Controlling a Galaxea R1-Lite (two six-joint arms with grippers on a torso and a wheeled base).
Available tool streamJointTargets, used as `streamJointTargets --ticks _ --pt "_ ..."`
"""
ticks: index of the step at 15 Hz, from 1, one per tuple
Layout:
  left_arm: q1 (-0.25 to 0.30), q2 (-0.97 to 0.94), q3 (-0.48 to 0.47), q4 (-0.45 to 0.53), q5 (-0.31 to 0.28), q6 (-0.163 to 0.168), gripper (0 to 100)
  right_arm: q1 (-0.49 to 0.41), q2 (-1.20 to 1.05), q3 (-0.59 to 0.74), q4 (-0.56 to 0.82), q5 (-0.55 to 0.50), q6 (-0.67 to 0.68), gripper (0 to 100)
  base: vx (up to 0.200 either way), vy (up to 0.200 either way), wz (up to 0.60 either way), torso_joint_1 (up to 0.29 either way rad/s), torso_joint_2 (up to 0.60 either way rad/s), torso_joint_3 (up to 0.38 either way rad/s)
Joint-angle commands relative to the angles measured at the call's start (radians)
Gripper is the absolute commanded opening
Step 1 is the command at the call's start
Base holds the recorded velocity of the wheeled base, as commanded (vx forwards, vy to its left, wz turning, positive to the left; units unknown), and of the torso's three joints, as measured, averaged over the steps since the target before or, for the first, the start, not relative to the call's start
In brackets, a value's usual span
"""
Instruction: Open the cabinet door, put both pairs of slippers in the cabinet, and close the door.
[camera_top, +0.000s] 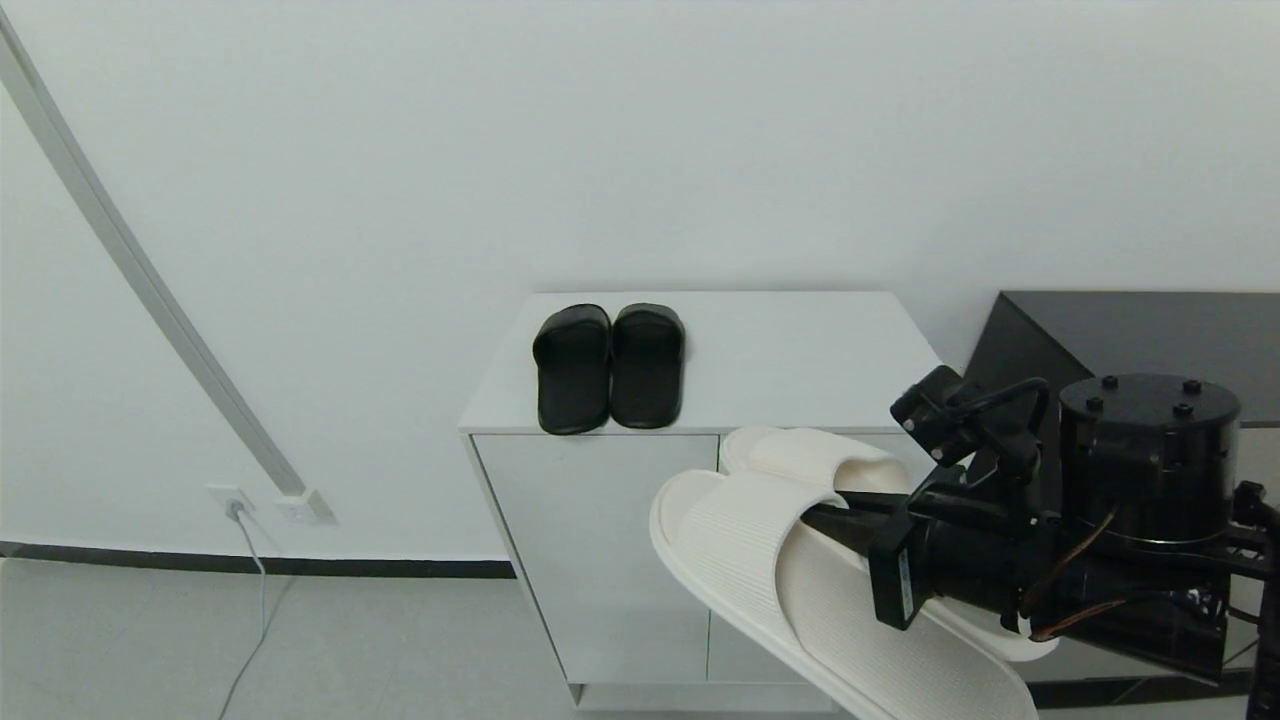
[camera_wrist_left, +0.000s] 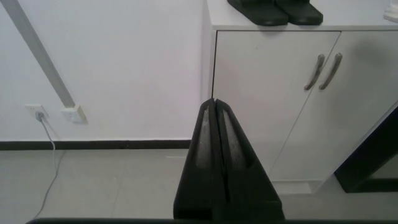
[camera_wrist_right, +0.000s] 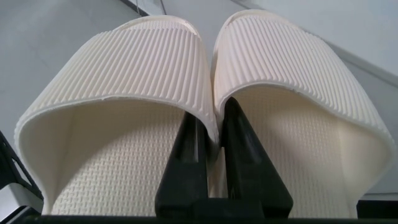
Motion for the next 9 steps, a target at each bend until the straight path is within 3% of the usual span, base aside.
streamJointTargets --ticks 1,7,8,9 --pt "0.000 0.001 0.000 0.000 0.002 0.000 0 0.004 0.006 0.007 -0.001 0.001 0.000 0 0.000 0.000 0.00 -0.149 0.38 0.203" --pt "0.000 0.001 0.000 0.000 -0.003 -0.001 0 0.023 0.001 0.041 -0.002 -0.001 -0.014 0 0.000 0.000 0.00 -0.193 0.45 0.251" --pt "0.000 0.001 0.000 0.000 -0.003 -0.003 100 0.023 0.001 0.044 -0.002 -0.001 -0.014 0 0.000 0.000 0.00 -0.237 0.55 0.320" --pt "0.000 0.001 0.000 0.000 -0.003 -0.006 100 0.023 0.003 0.046 -0.002 -0.001 -0.014 0 0.000 0.000 0.00 -0.237 0.56 0.330"
